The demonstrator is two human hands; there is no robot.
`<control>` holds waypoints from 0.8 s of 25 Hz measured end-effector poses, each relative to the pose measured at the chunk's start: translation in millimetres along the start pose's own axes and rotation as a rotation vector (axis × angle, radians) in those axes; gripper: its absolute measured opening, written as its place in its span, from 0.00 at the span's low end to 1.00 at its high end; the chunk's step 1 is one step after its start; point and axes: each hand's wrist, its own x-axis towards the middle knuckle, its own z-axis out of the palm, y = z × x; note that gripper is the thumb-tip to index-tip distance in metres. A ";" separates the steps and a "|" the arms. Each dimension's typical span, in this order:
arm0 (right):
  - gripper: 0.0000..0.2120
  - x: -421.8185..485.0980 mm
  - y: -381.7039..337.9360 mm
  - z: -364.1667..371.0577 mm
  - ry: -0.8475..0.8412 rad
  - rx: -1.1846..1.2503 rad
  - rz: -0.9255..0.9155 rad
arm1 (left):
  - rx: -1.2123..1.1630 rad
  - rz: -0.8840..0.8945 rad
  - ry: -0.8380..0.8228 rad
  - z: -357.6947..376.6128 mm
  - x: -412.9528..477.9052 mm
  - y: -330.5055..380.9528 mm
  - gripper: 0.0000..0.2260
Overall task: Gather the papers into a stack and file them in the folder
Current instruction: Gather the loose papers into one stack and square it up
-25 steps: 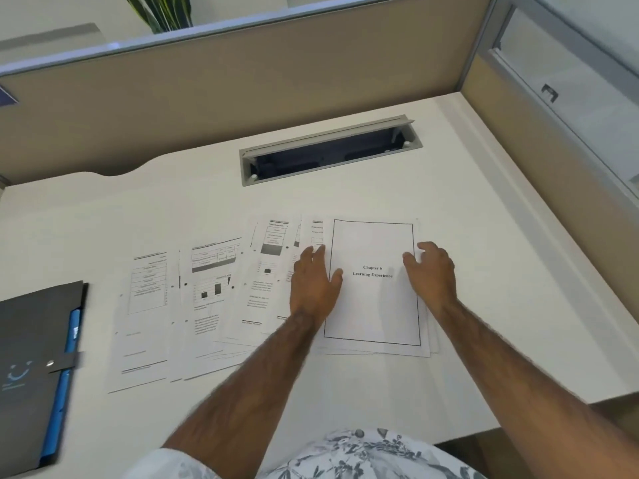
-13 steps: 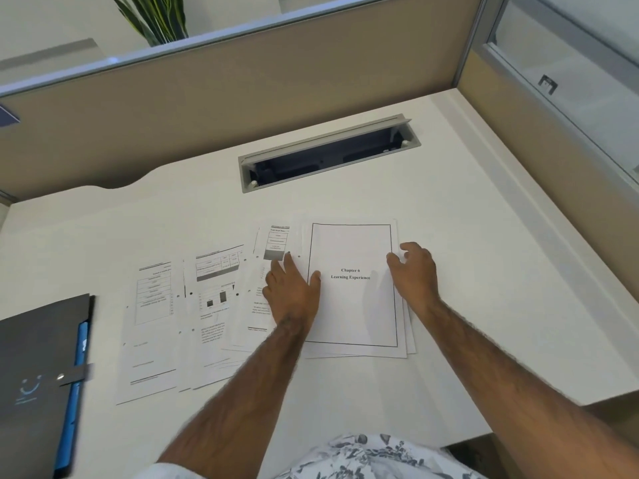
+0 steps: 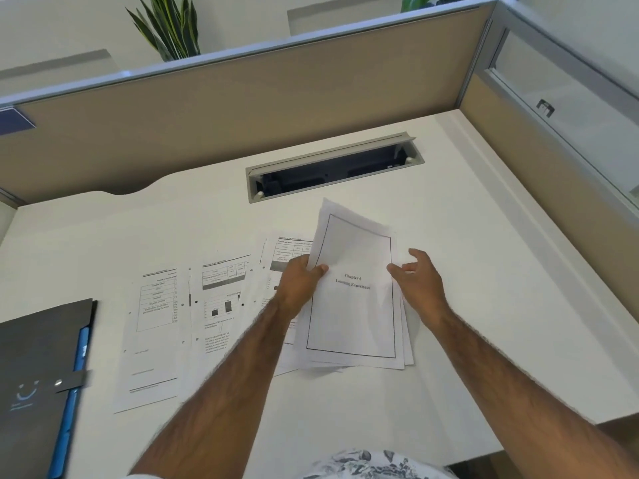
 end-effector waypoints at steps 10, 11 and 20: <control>0.08 -34.5 -82.6 -32.6 -0.112 0.665 -0.349 | -0.241 0.355 -0.055 -20.5 -52.4 71.9 0.18; 0.08 -39.0 -86.2 -35.1 -0.102 0.663 -0.394 | -0.231 0.397 -0.031 -25.1 -55.6 73.0 0.19; 0.03 -38.7 -48.2 -13.6 -0.064 0.062 -0.331 | 0.060 0.242 0.229 -12.6 -53.1 7.0 0.13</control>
